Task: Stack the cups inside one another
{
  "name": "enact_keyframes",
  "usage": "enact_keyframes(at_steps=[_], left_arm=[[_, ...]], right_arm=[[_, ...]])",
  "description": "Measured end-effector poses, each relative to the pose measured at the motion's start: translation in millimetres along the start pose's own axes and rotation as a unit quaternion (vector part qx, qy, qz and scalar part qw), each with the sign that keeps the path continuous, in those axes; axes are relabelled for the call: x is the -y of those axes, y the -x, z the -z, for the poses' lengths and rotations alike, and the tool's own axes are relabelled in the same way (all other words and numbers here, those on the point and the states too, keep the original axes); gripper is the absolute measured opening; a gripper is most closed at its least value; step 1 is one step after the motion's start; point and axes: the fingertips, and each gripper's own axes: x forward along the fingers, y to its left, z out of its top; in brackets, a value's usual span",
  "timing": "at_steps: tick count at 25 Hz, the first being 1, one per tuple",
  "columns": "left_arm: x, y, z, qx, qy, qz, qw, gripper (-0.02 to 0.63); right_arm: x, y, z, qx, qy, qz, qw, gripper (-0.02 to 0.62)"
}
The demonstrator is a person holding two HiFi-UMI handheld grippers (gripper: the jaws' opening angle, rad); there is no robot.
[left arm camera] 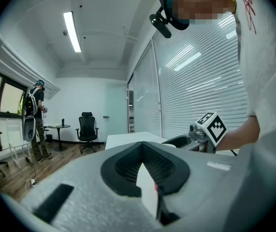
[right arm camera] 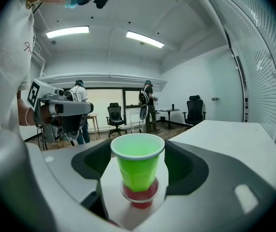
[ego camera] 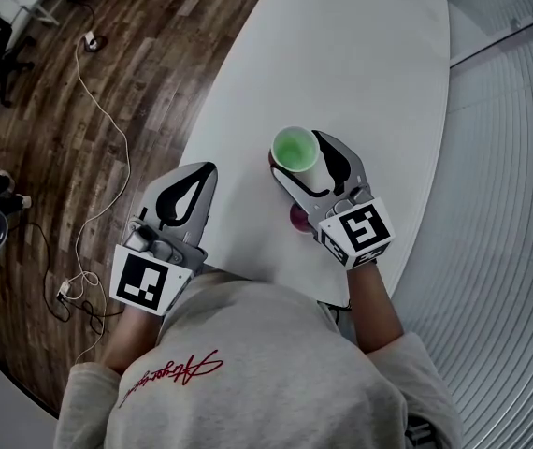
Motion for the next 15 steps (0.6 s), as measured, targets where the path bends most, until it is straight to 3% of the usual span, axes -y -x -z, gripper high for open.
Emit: enact_keyframes(at_steps=[6, 11, 15], left_arm=[[-2, 2, 5, -0.003, -0.001, -0.003, 1.0000, -0.006], [-3, 2, 7, -0.007, -0.004, -0.005, 1.0000, -0.006], [-2, 0, 7, -0.008, -0.004, -0.006, 0.9999, -0.006]], right_arm=[[-8, -1, 2, -0.006, 0.021, -0.070, 0.997, 0.344], [-5, -1, 3, 0.010, -0.008, -0.104, 0.994, 0.344], [-10, 1, 2, 0.022, 0.005, -0.152, 0.988, 0.344]])
